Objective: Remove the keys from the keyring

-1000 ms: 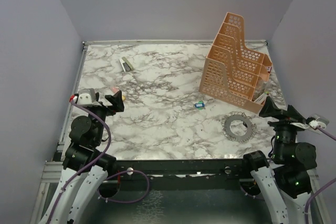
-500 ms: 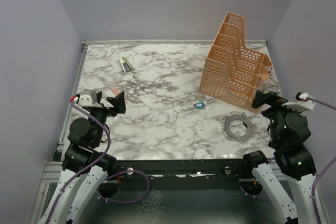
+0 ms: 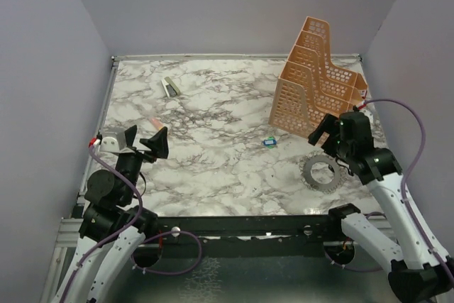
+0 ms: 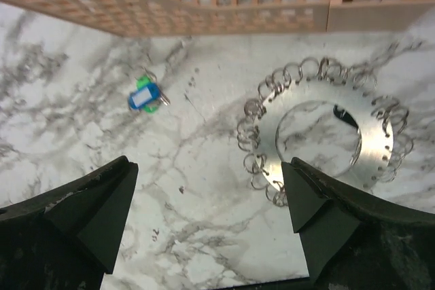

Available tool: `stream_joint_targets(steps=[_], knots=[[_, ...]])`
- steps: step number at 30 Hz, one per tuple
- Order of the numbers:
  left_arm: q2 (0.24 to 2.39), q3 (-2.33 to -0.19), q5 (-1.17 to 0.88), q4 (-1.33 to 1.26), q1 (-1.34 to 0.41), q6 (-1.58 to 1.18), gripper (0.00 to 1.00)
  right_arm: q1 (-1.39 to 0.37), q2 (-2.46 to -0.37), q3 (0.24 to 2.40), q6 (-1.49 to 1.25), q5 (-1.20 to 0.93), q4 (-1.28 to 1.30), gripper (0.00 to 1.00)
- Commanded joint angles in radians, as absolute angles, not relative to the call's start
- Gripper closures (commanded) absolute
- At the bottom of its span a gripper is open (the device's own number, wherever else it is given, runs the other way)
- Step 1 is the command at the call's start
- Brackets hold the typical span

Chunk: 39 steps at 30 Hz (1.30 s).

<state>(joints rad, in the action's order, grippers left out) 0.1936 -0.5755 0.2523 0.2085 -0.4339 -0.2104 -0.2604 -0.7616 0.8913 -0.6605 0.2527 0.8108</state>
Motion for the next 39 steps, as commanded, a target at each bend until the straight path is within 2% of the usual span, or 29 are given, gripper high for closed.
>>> stream_joint_targets(steps=[1, 10, 14, 20, 23, 31, 39], knots=[[0.174, -0.566, 0.274, 0.218, -0.441, -0.196, 0.01, -0.258, -0.866, 0.824, -0.759, 0.126, 0.900, 0.04], [0.146, -0.563, 0.292, 0.225, -0.461, -0.197, 0.01, -0.258, -1.132, 0.707, -0.753, 0.067, 0.759, 0.12], [0.138, -0.563, 0.304, 0.228, -0.469, -0.196, 0.01, -0.258, -1.208, 0.672, -0.739, 0.074, 0.682, 0.18], [0.133, -0.564, 0.314, 0.231, -0.481, -0.197, 0.01, -0.258, -1.292, 0.633, -0.727, 0.094, 0.596, 0.20], [0.131, -0.563, 0.317, 0.232, -0.484, -0.196, 0.01, -0.258, -1.316, 0.620, -0.719, 0.101, 0.584, 0.22], [0.120, -0.564, 0.322, 0.231, -0.485, -0.196, 0.01, -0.267, -1.328, 0.570, -0.701, 0.008, 0.563, 0.37], [0.110, -0.563, 0.325, 0.233, -0.486, -0.199, 0.01, -0.445, -1.309, 0.558, -0.793, -0.017, 0.606, 0.46]])
